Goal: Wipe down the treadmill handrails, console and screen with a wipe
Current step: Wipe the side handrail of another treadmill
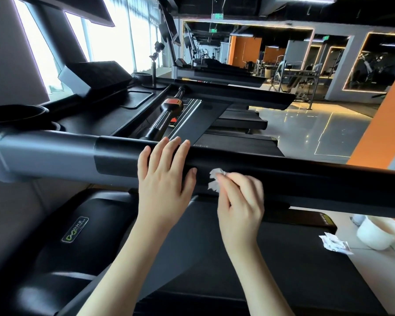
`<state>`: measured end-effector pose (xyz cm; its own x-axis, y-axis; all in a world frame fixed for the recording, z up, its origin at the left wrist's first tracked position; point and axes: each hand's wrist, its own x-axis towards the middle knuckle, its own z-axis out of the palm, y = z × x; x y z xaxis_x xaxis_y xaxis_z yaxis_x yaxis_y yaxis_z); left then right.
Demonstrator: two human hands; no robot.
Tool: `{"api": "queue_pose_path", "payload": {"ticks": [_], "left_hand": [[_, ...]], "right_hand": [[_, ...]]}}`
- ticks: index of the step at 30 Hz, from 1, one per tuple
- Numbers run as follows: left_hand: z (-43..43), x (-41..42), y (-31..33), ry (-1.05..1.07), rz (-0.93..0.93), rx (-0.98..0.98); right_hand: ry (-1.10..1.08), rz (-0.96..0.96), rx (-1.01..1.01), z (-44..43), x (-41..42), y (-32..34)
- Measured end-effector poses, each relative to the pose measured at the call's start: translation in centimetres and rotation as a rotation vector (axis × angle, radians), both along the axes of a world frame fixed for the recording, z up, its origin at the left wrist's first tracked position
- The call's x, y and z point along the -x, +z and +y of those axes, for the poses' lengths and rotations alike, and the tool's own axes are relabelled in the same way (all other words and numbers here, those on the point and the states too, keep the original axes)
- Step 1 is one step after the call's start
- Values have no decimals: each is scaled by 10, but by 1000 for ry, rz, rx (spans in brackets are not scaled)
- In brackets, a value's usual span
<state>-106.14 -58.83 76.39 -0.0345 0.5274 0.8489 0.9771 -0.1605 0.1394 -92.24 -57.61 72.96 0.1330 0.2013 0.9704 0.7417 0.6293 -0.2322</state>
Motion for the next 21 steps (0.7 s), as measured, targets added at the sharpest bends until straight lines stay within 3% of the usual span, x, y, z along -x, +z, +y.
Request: {"api": "queue_pose_path", "payload": {"ticks": [5, 11, 16, 21], "left_hand": [[0, 0, 0, 3, -6, 8], [-4, 14, 7, -41, -36, 34], [-4, 30, 8, 44, -77, 35], [-3, 29, 7, 41, -68, 7]], "right_hand": [[-88, 58, 82, 16, -1, 52], [-4, -222, 184, 14, -4, 63], [2, -170, 357, 33, 7, 84], [71, -287, 221, 14, 12, 69]]}}
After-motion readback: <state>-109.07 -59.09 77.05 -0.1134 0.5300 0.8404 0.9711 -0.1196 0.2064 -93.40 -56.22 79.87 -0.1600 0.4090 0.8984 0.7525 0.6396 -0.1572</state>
